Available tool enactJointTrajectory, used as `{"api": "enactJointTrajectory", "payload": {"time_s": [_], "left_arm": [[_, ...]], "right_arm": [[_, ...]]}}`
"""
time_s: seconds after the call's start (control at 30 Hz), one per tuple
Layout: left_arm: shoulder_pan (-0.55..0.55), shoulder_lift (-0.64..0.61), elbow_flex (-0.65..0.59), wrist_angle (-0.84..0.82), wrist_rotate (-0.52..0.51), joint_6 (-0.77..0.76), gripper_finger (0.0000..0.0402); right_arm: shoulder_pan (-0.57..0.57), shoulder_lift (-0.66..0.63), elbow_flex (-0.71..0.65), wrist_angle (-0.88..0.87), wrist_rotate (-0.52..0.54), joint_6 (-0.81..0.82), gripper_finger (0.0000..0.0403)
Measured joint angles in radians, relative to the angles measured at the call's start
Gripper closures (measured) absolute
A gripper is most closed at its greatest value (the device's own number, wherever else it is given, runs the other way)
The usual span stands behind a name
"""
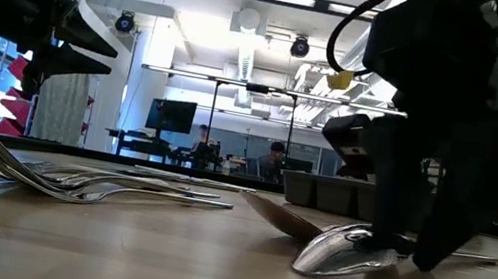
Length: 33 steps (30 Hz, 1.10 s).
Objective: Sort silverware
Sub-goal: Put the spoon in the silverware tray
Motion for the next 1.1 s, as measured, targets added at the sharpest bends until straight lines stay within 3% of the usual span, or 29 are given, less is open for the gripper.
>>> {"api": "enactJointTrajectory", "payload": {"time_s": [0.23, 0.33, 0.43, 0.5, 0.6, 0.7, 0.8, 0.93, 1.1], "left_arm": [[0.0, 0.0, 0.0, 0.0, 0.0, 0.001, 0.0283], [0.0, 0.0, 0.0, 0.0, 0.0, 0.001, 0.0283], [0.0, 0.0, 0.0, 0.0, 0.0, 0.001, 0.0283], [0.0, 0.0, 0.0, 0.0, 0.0, 0.001, 0.0283], [0.0, 0.0, 0.0, 0.0, 0.0, 0.001, 0.0283], [0.0, 0.0, 0.0, 0.0, 0.001, 0.0, 0.0283], [-0.001, 0.0, 0.0, 0.0, 0.002, 0.0, 0.0283], [-0.001, 0.0, 0.0, 0.0, 0.002, 0.0, 0.0283], [-0.001, 0.0, 0.0, 0.0, 0.002, 0.0, 0.0283]], "right_arm": [[0.013, 0.004, 0.003, -0.001, 0.066, -0.034, 0.039], [-0.01, -0.004, 0.042, -0.019, 0.046, 0.05, 0.0394], [-0.051, -0.056, 0.118, -0.064, 0.005, -0.021, 0.0399], [-0.077, -0.106, 0.177, -0.141, 0.002, -0.139, 0.04], [-0.139, -0.16, 0.229, -0.358, 0.079, -0.347, 0.0401], [-0.252, -0.218, 0.261, -0.506, 0.184, -0.587, 0.0401], [-0.404, -0.247, 0.264, -0.64, 0.2, -0.813, 0.0401], [-0.621, -0.239, 0.261, -0.719, 0.199, -1.023, 0.0396], [-0.821, -0.205, 0.262, -0.678, 0.2, -1.257, 0.0389]]}}
